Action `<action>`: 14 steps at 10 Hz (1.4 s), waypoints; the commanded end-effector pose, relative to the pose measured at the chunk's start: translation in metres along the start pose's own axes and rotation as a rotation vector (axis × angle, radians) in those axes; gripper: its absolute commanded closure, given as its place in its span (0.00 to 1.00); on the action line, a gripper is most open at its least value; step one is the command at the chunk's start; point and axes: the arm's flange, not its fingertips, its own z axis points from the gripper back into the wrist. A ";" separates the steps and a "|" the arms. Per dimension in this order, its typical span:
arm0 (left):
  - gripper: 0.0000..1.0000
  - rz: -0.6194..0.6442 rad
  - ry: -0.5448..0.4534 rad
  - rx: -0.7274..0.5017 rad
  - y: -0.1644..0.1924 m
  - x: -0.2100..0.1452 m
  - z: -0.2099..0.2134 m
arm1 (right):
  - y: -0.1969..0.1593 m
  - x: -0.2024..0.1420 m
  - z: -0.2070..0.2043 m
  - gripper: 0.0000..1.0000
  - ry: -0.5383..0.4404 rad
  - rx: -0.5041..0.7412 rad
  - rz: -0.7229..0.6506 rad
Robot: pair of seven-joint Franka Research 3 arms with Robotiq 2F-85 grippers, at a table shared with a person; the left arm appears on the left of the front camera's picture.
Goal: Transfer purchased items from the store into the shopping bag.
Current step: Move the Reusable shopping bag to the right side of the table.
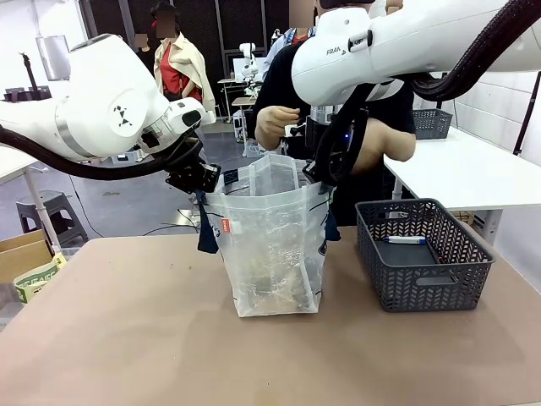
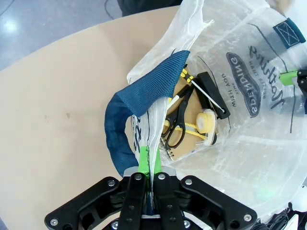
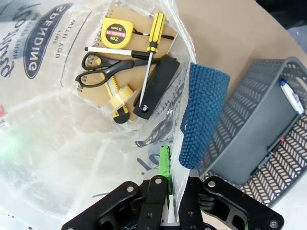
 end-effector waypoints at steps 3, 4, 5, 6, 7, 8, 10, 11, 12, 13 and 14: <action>1.00 0.001 -0.002 0.002 0.001 0.000 0.001 | -0.001 -0.001 0.000 1.00 -0.002 -0.002 -0.001; 1.00 0.001 -0.002 0.002 0.001 0.000 0.001 | -0.001 -0.001 0.000 1.00 -0.002 -0.002 -0.001; 1.00 0.001 -0.002 0.002 0.001 0.000 0.001 | -0.001 -0.001 0.000 1.00 -0.002 -0.002 -0.001; 1.00 0.001 -0.002 0.002 0.001 0.000 0.001 | -0.001 -0.001 0.000 1.00 -0.002 -0.002 -0.001; 1.00 0.001 -0.002 0.002 0.001 0.000 0.001 | -0.001 -0.001 0.000 1.00 -0.002 -0.002 -0.001; 1.00 0.001 -0.002 0.002 0.001 0.000 0.001 | -0.001 -0.001 0.000 1.00 -0.002 -0.002 -0.001; 1.00 0.001 -0.002 0.002 0.001 0.000 0.001 | -0.001 -0.001 0.000 1.00 -0.002 -0.002 -0.001; 1.00 0.001 -0.002 0.002 0.001 0.000 0.001 | -0.001 -0.001 0.000 1.00 -0.002 -0.002 -0.001; 1.00 0.001 -0.002 0.002 0.001 0.000 0.001 | -0.001 -0.001 0.000 1.00 -0.002 -0.002 -0.001; 1.00 0.001 -0.002 0.002 0.001 0.000 0.001 | -0.001 -0.001 0.000 1.00 -0.002 -0.002 -0.001; 1.00 0.001 -0.002 0.002 0.001 0.000 0.001 | -0.001 -0.001 0.000 1.00 -0.002 -0.002 -0.001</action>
